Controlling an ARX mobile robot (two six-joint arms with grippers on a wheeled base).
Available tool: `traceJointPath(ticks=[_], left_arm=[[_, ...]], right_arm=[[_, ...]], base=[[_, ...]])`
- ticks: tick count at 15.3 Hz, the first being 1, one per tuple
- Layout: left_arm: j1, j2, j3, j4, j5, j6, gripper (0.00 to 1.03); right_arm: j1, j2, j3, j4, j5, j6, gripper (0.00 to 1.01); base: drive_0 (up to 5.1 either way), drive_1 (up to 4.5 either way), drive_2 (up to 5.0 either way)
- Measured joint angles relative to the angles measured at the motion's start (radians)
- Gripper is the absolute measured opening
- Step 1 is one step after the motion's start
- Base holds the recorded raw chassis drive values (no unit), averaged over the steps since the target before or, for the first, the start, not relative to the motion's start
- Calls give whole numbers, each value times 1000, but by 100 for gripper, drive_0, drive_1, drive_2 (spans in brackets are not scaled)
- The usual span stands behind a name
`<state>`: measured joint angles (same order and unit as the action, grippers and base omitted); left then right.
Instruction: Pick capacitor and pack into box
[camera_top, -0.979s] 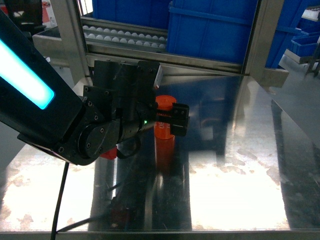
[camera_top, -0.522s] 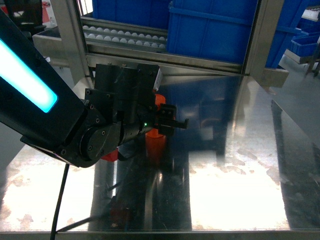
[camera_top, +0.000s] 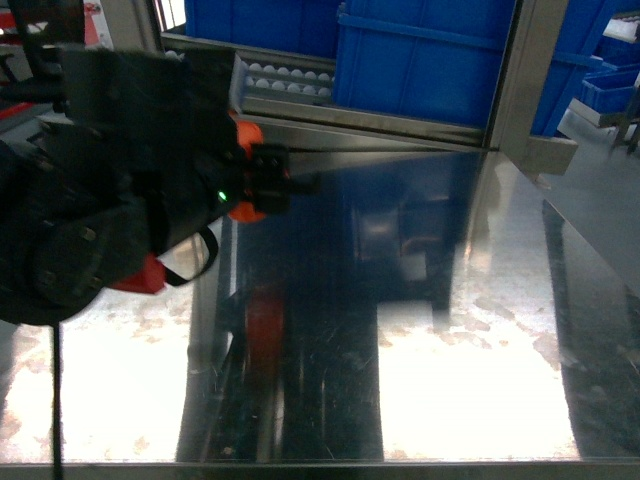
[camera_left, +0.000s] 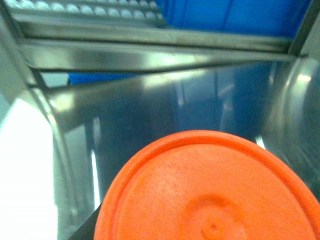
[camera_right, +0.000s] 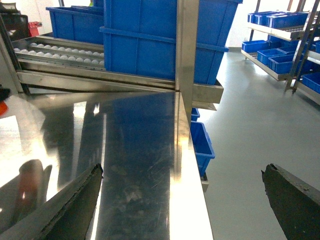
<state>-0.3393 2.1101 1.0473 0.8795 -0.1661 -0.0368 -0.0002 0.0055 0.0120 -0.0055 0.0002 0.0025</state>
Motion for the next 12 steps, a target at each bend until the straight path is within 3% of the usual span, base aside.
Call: traceJointPath(ticks=[3, 8, 12], left_arm=[[48, -248, -200, 50, -74, 0, 44], [45, -678, -546, 8, -246, -11, 44], [42, -666, -546, 5, -248, -11, 43]], right_arm=[[0, 0, 0, 0, 0, 0, 98], [0, 0, 0, 0, 0, 0, 98], [0, 0, 0, 0, 0, 0, 98]], base=[[0, 0, 0], [0, 0, 0], [0, 0, 0]])
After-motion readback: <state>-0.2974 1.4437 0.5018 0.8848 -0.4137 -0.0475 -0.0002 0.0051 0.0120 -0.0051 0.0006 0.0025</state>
